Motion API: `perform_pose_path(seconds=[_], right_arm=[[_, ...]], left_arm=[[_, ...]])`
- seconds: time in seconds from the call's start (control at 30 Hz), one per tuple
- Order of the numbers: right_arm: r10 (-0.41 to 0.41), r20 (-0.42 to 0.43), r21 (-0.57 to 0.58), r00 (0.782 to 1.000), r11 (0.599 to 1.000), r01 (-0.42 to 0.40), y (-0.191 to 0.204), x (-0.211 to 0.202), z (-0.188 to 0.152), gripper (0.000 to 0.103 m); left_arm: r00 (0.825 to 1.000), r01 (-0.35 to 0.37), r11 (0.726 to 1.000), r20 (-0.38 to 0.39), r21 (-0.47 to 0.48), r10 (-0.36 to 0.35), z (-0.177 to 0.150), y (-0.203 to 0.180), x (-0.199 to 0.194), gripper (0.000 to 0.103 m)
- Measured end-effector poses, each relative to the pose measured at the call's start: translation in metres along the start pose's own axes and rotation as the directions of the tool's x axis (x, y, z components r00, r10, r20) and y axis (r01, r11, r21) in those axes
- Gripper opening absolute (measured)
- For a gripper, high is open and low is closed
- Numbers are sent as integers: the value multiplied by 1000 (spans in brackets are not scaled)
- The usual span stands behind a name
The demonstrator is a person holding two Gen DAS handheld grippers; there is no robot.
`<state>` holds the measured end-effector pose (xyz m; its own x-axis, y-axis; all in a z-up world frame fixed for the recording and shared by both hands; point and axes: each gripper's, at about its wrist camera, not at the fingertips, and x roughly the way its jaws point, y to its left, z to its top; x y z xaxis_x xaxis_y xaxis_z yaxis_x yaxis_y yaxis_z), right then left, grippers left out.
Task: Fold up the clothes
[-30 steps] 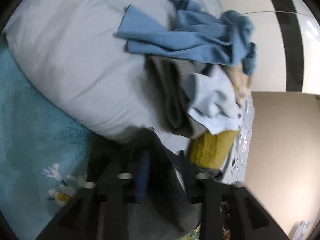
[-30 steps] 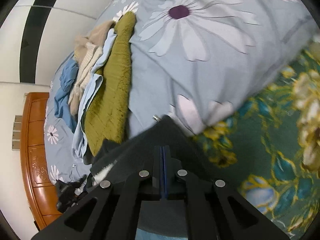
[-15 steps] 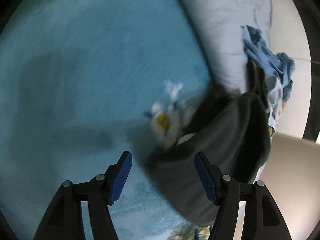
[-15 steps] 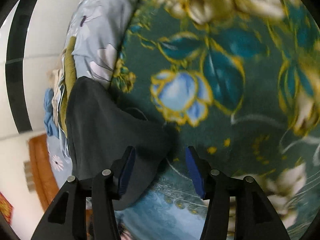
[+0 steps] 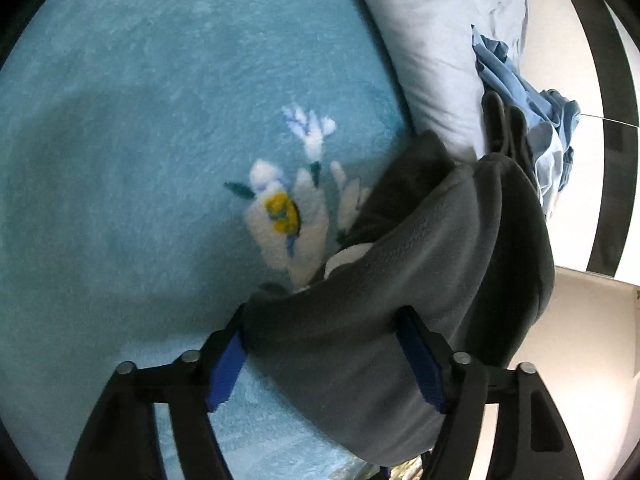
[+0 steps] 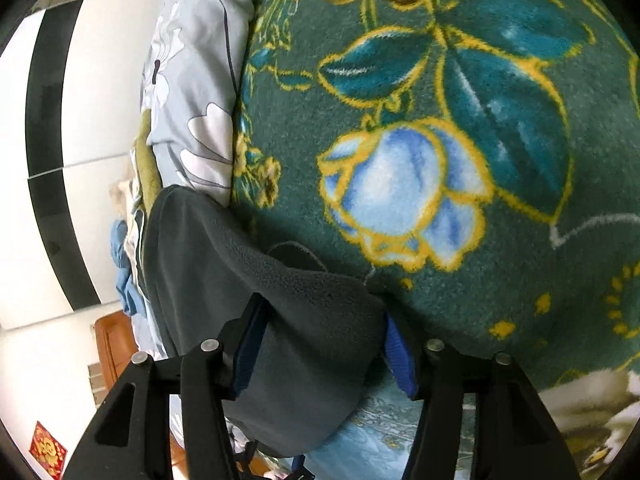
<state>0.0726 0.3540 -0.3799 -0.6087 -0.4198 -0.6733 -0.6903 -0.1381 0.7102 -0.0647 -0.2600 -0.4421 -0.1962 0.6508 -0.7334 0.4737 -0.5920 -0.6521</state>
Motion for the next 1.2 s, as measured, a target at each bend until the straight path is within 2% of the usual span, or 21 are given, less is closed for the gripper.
perform_pose_path(seconds=[0.03, 0.1, 0.17, 0.27, 0.37, 0.47, 0.53, 0.6, 0.77, 0.87, 0.97, 1.03, 1.13, 1.2], right_arm=[[2, 2, 10, 1000, 1000, -2, 1, 0, 0, 45], [-2, 7, 19, 1000, 1000, 2, 8, -1, 0, 29], [-9, 11, 18, 1000, 1000, 9, 17, -4, 0, 24], [-3, 18, -12, 1000, 1000, 3, 36, -16, -3, 21], [4, 17, -50, 1000, 999, -3, 50, -32, -11, 20], [11, 13, -92, 1000, 996, -10, 59, -51, -25, 20], [15, 7, -112, 1000, 994, -15, 64, -62, -33, 20], [7, -6, -136, 1000, 991, -8, 62, -77, -43, 20], [-75, -51, -156, 996, 986, 66, 16, -113, -77, 20], [-128, -73, -127, 989, 985, 119, -25, -129, -93, 20], [-153, -99, -100, 983, 985, 144, -55, -129, -101, 20], [-148, -101, -86, 984, 986, 140, -63, -125, -101, 20], [-155, -102, -98, 983, 985, 145, -66, -122, -99, 24], [-176, -109, -136, 978, 978, 161, -61, -121, -97, 27]], left_arm=[[1000, -5, 1000, -1, -9, 5, 0, 0, -2, 64], [1000, -16, 1000, 1, -26, 16, -1, -2, -8, 46], [999, -32, 999, 3, -17, 32, -4, -12, -16, 34], [999, -53, 998, 13, 32, 52, -9, -34, -33, 26], [999, -46, 995, 30, 83, 43, -16, -53, -57, 23], [998, -48, 992, 43, 121, 43, -18, -59, -88, 22], [998, -53, 990, 42, 132, 48, -9, -61, -98, 22], [998, -67, 987, 27, 147, 64, -13, -56, -100, 21], [988, -140, 972, -35, 190, 149, -52, -1, -128, 21], [985, -154, 977, -59, 151, 164, -65, 42, -137, 22], [979, -174, 977, -85, 121, 185, -70, 69, -129, 23], [977, -180, 975, -93, 129, 192, -69, 75, -122, 25], [971, -194, 963, -102, 188, 216, -67, 70, -117, 32], [961, -223, 939, -103, 261, 256, -67, 64, -119, 41]])
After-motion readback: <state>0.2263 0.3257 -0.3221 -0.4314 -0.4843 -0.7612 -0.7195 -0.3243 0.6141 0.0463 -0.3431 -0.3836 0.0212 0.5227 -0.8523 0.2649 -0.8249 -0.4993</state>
